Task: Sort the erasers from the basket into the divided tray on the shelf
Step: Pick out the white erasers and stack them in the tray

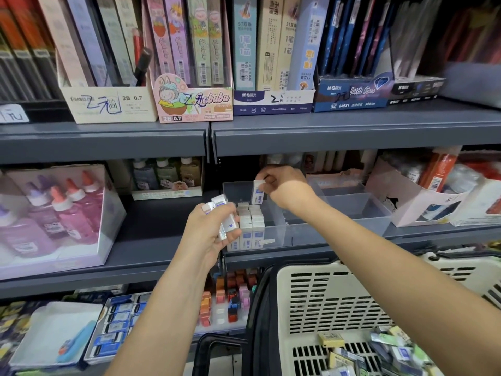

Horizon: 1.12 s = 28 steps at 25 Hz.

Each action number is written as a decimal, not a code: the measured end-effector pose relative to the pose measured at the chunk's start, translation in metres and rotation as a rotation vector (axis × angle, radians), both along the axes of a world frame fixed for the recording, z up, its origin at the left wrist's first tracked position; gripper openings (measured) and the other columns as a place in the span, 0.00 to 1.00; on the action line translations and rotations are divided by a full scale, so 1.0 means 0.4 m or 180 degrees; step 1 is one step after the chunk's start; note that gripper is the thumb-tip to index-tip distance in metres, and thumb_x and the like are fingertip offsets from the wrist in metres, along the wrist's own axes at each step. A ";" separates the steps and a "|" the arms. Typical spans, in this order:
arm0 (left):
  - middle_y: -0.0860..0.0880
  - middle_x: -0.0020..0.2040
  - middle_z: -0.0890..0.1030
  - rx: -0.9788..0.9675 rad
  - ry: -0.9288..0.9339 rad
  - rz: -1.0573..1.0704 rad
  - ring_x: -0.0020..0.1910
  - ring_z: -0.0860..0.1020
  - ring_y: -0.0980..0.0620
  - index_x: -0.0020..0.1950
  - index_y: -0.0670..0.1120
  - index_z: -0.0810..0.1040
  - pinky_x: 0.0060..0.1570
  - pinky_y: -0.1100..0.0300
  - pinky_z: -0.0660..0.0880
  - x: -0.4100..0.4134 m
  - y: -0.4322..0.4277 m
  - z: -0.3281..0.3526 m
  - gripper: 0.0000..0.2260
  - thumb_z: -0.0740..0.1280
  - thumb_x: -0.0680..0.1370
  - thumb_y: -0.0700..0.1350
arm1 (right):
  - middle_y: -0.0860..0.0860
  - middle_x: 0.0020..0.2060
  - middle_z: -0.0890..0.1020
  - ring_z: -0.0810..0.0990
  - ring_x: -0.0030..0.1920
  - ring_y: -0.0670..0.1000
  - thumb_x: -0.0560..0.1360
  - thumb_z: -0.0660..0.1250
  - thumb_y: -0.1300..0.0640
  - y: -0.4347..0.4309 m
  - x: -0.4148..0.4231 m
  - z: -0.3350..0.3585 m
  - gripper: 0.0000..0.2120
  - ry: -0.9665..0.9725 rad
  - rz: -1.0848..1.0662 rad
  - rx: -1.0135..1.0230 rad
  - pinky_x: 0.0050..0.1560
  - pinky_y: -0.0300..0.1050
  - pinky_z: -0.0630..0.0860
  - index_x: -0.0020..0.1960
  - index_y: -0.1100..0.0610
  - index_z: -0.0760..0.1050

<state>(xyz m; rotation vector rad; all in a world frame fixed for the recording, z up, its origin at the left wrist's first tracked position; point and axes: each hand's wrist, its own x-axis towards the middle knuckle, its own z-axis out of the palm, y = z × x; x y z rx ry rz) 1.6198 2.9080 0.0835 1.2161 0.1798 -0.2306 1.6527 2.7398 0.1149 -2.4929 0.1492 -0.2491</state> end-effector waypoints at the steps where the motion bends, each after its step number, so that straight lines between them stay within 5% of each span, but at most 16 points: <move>1: 0.44 0.43 0.80 0.0014 -0.0012 0.0005 0.41 0.80 0.50 0.48 0.45 0.75 0.27 0.62 0.77 0.001 0.001 -0.001 0.06 0.70 0.74 0.40 | 0.46 0.40 0.77 0.76 0.44 0.48 0.76 0.63 0.62 0.004 -0.002 0.000 0.10 0.0033 0.0046 -0.0034 0.47 0.36 0.71 0.52 0.51 0.78; 8: 0.47 0.41 0.80 0.0038 0.0000 0.0054 0.40 0.79 0.52 0.46 0.47 0.77 0.31 0.60 0.78 0.001 0.000 -0.003 0.04 0.70 0.74 0.42 | 0.51 0.51 0.81 0.78 0.52 0.53 0.76 0.62 0.61 0.026 -0.005 -0.019 0.10 0.0348 0.0222 -0.0440 0.54 0.41 0.74 0.55 0.53 0.78; 14: 0.48 0.39 0.82 0.0093 -0.0005 -0.0008 0.39 0.80 0.53 0.45 0.47 0.78 0.30 0.61 0.77 0.001 -0.001 -0.008 0.04 0.71 0.73 0.41 | 0.51 0.49 0.80 0.78 0.51 0.56 0.74 0.58 0.65 0.025 -0.017 -0.056 0.13 0.0484 0.0382 -0.0962 0.49 0.46 0.75 0.51 0.51 0.75; 18: 0.49 0.38 0.82 0.0119 -0.0076 -0.0090 0.37 0.80 0.54 0.46 0.47 0.79 0.30 0.62 0.77 -0.002 -0.005 -0.007 0.04 0.71 0.73 0.40 | 0.51 0.55 0.80 0.77 0.55 0.55 0.76 0.59 0.59 0.016 -0.035 -0.041 0.12 0.0435 0.0535 -0.1165 0.58 0.48 0.73 0.52 0.50 0.79; 21: 0.50 0.37 0.82 0.0457 -0.0543 -0.0278 0.35 0.78 0.53 0.49 0.48 0.80 0.31 0.62 0.75 -0.009 -0.008 -0.006 0.08 0.71 0.73 0.39 | 0.51 0.44 0.83 0.81 0.45 0.50 0.77 0.61 0.49 0.029 -0.066 -0.017 0.12 0.0141 0.0705 0.0071 0.51 0.44 0.76 0.49 0.55 0.81; 24: 0.51 0.37 0.83 0.0761 -0.0988 -0.0377 0.36 0.77 0.52 0.48 0.52 0.80 0.34 0.59 0.74 -0.021 -0.012 -0.001 0.10 0.72 0.72 0.39 | 0.44 0.30 0.81 0.79 0.31 0.43 0.78 0.62 0.53 0.033 -0.095 0.011 0.08 0.0181 0.0932 0.1240 0.37 0.35 0.75 0.46 0.55 0.79; 28: 0.52 0.38 0.83 0.1014 -0.1106 -0.0460 0.36 0.78 0.56 0.47 0.53 0.80 0.35 0.61 0.74 -0.037 -0.022 0.001 0.09 0.73 0.71 0.41 | 0.44 0.26 0.81 0.78 0.29 0.38 0.75 0.67 0.54 0.017 -0.114 0.032 0.05 0.0224 0.1013 0.1302 0.30 0.29 0.72 0.47 0.55 0.79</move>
